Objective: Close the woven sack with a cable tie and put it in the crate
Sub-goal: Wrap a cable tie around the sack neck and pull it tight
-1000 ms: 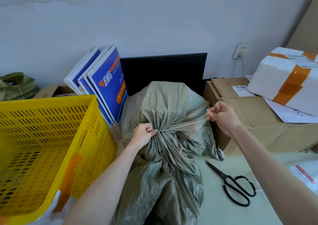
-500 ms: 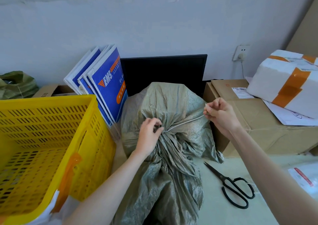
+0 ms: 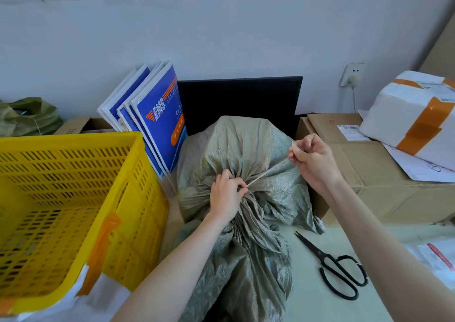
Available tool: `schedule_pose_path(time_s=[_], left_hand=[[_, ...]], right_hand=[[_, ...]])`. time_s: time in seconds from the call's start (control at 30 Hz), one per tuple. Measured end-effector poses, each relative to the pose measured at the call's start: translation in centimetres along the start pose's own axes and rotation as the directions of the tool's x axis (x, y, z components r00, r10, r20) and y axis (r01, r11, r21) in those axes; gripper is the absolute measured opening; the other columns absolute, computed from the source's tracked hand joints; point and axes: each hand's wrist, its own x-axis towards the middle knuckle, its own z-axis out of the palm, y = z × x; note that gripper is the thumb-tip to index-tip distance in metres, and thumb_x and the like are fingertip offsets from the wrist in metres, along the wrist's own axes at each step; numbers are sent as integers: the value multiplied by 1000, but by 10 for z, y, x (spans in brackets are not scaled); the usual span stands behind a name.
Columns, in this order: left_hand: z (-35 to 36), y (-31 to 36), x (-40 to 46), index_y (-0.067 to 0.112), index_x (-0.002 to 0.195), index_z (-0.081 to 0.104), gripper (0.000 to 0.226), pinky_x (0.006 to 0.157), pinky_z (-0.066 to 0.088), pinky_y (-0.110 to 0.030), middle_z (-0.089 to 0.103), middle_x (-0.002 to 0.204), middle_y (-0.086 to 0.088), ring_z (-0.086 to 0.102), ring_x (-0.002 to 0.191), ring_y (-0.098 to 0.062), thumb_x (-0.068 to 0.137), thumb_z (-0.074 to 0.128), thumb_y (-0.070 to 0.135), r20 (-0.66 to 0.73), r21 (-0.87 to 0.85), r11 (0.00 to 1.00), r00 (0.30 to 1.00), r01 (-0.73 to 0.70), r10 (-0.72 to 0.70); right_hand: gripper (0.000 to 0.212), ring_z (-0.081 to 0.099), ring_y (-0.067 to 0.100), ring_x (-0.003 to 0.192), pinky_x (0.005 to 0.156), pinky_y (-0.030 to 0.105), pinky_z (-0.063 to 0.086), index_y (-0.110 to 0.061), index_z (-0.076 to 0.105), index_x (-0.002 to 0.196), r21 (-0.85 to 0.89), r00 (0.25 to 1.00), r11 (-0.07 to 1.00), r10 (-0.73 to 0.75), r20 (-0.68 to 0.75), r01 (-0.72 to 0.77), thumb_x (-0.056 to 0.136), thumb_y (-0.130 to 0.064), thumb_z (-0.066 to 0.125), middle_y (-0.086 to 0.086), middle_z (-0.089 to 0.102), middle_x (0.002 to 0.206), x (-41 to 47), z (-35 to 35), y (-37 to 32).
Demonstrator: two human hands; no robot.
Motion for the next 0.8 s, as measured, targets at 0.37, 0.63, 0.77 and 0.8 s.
schedule_pose_path(time_s=[0.37, 0.63, 0.77, 0.8], left_hand=[[8, -17, -11, 21, 92, 71, 9, 87, 43, -35, 45, 90, 4, 47, 93, -19, 85, 68, 26, -49, -132, 989, 996, 70, -77], [10, -21, -10, 19, 93, 70, 9, 81, 42, -31, 46, 93, 2, 47, 95, -20, 87, 66, 23, -32, -66, 995, 997, 70, -73], [12, -20, -11, 17, 93, 69, 9, 81, 44, -32, 48, 94, -1, 47, 96, -21, 87, 66, 23, -40, -20, 998, 997, 66, -67], [13, -20, -11, 17, 94, 69, 9, 82, 45, -33, 48, 95, -2, 47, 96, -22, 87, 66, 22, -43, -6, 998, 997, 60, -60]], right_hand=[[46, 48, 17, 63, 60, 23, 40, -18, 27, 70, -237, 1000, 971, 1, 9, 1, 83, 26, 35, 9, 40, 68, 2, -6, -10], [48, 48, 19, 60, 61, 25, 40, -18, 25, 64, -340, 999, 940, 27, -33, -36, 85, 22, 41, 10, 43, 68, 0, -11, -19], [47, 49, 19, 59, 57, 23, 41, -18, 26, 64, -370, 998, 928, 38, -48, -53, 85, 19, 46, 10, 47, 65, -3, -13, -22], [47, 50, 19, 58, 56, 22, 41, -18, 26, 64, -383, 998, 922, 38, -51, -54, 85, 19, 47, 10, 48, 65, -3, -13, -23]])
